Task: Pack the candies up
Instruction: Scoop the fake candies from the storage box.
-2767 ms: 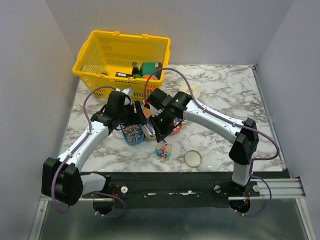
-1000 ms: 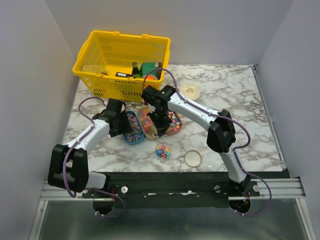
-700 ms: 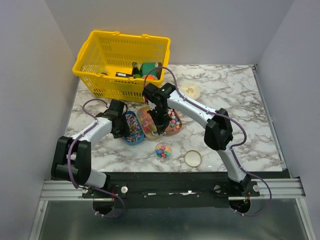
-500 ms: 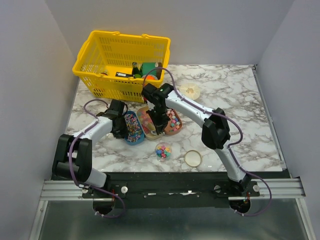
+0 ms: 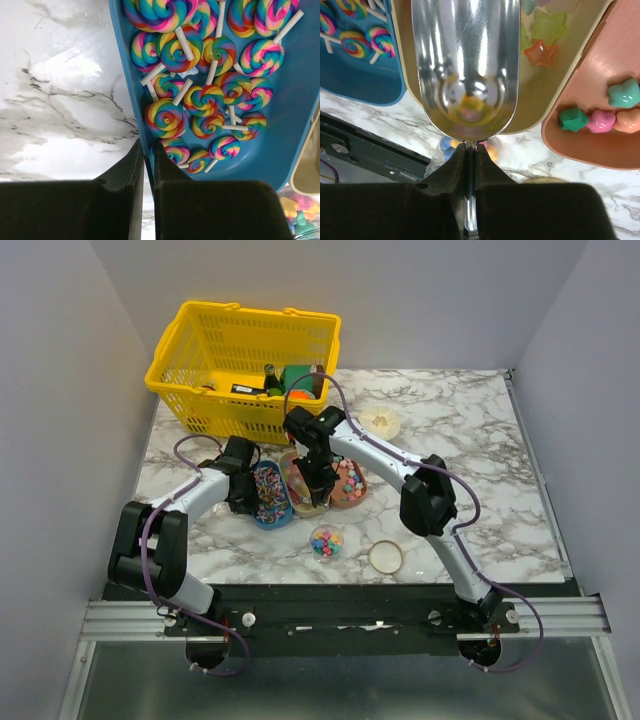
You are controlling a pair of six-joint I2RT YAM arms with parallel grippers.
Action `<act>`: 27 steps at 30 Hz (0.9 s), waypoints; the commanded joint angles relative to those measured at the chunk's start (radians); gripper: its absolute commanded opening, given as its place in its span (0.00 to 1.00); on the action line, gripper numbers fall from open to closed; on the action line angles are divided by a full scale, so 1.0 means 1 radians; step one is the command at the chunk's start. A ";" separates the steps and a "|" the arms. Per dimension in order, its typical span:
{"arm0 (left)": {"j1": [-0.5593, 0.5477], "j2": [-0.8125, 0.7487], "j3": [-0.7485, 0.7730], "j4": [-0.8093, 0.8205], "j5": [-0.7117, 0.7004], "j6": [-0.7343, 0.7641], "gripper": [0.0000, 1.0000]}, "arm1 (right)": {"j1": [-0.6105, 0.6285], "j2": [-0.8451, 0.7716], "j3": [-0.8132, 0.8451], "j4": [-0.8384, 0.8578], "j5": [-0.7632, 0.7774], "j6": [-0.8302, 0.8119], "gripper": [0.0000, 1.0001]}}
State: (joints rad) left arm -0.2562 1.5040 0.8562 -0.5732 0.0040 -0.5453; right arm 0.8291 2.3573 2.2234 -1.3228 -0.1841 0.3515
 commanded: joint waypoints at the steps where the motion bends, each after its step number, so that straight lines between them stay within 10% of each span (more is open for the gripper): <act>1: -0.023 0.021 0.006 0.024 0.034 0.018 0.12 | -0.044 0.033 0.001 0.063 0.020 0.076 0.01; 27: -0.028 0.016 0.012 0.030 0.039 0.024 0.12 | -0.076 0.083 -0.059 0.254 0.147 0.184 0.01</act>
State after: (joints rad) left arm -0.2642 1.5055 0.8566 -0.5671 0.0044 -0.5388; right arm 0.7982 2.3802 2.1944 -1.1648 -0.1246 0.4770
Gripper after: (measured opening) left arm 0.142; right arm 0.165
